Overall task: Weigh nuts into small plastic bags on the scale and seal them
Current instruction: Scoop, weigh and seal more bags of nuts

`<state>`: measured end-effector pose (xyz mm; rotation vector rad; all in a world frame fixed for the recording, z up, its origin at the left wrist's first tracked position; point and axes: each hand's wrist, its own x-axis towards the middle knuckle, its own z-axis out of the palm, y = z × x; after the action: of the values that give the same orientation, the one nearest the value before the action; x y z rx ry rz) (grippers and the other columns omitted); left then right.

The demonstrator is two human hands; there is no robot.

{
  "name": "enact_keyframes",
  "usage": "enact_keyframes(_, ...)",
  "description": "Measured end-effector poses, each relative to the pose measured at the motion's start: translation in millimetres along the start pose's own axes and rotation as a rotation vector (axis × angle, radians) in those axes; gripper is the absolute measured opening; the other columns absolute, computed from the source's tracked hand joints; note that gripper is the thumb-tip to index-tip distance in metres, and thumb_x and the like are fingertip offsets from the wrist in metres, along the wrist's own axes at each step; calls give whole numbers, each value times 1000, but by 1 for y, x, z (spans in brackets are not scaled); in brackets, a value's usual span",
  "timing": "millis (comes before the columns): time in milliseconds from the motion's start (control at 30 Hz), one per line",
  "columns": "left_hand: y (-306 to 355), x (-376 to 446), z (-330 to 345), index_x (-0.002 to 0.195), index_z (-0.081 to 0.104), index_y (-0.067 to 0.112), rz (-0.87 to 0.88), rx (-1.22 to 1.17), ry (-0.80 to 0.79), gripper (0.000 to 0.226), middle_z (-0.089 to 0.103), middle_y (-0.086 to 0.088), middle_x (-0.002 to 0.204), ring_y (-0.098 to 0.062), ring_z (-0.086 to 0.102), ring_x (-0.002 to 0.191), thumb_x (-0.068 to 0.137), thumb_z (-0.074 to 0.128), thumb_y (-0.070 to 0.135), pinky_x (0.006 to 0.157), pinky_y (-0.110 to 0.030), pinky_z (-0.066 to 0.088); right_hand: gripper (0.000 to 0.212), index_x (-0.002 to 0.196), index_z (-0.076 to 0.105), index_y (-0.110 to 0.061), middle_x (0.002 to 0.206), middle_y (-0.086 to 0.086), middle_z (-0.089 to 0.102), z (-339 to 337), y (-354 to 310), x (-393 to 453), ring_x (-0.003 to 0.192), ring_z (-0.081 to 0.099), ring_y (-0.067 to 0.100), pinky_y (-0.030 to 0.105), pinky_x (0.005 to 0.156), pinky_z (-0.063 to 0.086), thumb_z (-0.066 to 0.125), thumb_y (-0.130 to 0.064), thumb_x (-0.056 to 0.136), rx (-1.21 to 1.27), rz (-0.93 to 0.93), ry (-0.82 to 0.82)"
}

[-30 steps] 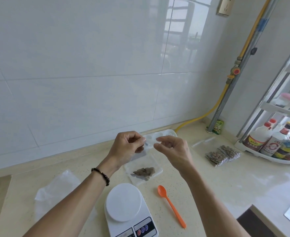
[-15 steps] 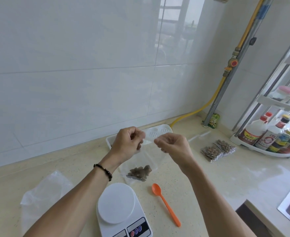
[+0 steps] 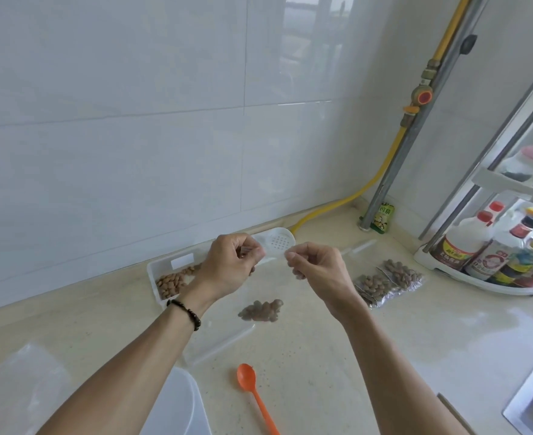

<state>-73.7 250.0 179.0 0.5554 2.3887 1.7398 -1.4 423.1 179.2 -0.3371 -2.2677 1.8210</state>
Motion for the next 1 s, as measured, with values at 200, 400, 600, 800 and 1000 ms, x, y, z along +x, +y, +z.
enact_keyframes(200,7,43,68,84,70,2,-83,-78,-109,13,58,0,63,-11,59,55,88,70,14,59,-25,54,13,80,74,-11,70,6,65,-60,19,47,59,51,10,26,56,42,73,-22,88,-181,16,-88)
enact_keyframes(400,17,82,124,79,73,12,-60,-13,-243,12,62,8,61,-10,60,60,89,68,15,65,-28,56,18,80,70,-9,69,-3,64,-116,45,75,58,51,-1,14,57,42,69,-23,91,-244,6,-96)
enact_keyframes(600,26,113,178,74,71,10,-83,-159,-194,17,60,1,60,-13,57,58,90,65,9,59,-25,51,37,102,71,-19,94,5,74,-182,89,82,86,71,18,29,77,55,79,-45,77,-130,115,-121)
enact_keyframes(800,2,149,229,76,66,5,-198,-217,-21,18,61,-2,60,-11,59,58,92,64,13,63,-28,56,20,77,63,-7,65,-7,54,-235,149,83,59,51,5,23,61,42,74,-22,85,-397,245,-30)
enact_keyframes(1000,-52,172,279,62,60,6,-234,193,-39,30,60,-7,57,-14,51,55,86,62,24,57,-27,41,25,70,60,-18,66,-4,58,-262,177,93,59,52,10,19,50,37,82,-26,76,-548,323,145)
